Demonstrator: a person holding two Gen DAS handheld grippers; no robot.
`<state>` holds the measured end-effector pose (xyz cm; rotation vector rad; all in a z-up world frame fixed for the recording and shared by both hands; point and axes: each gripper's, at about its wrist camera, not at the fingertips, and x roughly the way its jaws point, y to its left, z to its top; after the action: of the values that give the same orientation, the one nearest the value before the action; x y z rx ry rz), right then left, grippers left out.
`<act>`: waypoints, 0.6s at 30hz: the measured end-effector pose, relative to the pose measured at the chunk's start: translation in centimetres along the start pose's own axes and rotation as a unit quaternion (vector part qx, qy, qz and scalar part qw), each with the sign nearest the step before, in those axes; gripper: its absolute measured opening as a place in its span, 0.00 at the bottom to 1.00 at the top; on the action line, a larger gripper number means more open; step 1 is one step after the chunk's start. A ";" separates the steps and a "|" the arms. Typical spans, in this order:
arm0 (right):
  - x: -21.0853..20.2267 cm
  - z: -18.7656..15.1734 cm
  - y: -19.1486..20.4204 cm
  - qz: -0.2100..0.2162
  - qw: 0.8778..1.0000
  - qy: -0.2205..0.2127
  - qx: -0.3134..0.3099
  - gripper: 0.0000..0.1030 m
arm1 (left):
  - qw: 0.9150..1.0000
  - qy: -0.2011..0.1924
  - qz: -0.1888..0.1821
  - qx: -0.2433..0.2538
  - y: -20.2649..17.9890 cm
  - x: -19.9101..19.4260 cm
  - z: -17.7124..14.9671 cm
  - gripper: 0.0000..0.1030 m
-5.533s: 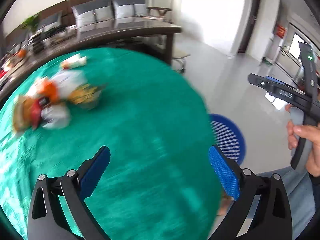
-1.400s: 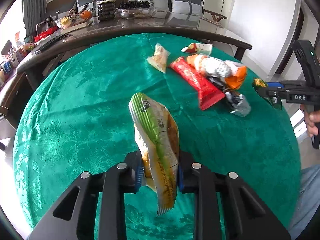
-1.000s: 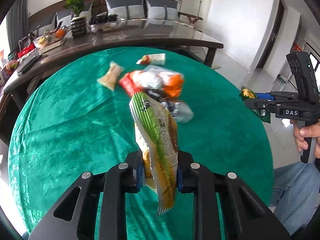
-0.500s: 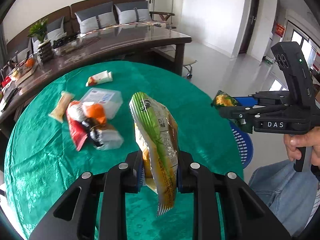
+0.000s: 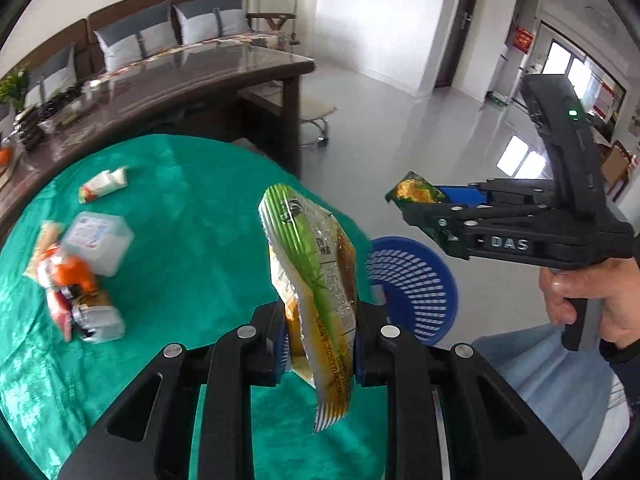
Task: Collect trash
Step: 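Carry wrapper and cracker packet to the blue wastebasket and open both tools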
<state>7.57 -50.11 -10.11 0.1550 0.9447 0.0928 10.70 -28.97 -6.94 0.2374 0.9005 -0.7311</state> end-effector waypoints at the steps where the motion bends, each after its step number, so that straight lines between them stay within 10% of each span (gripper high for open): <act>1: 0.1 -0.4 -1.0 -0.009 1.000 0.003 0.008 0.36 | 1.000 0.003 -0.010 0.004 -0.9 0.5 0.3 0.23; 18: 4.8 -4.1 -13.6 -0.061 0.989 0.047 0.125 0.36 | 0.993 0.072 -0.081 0.039 -12.1 14.6 3.1 0.23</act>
<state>7.20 -62.41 -18.59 0.3257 1.0553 -0.1338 10.45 -46.35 -15.20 0.2909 1.0370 -0.9090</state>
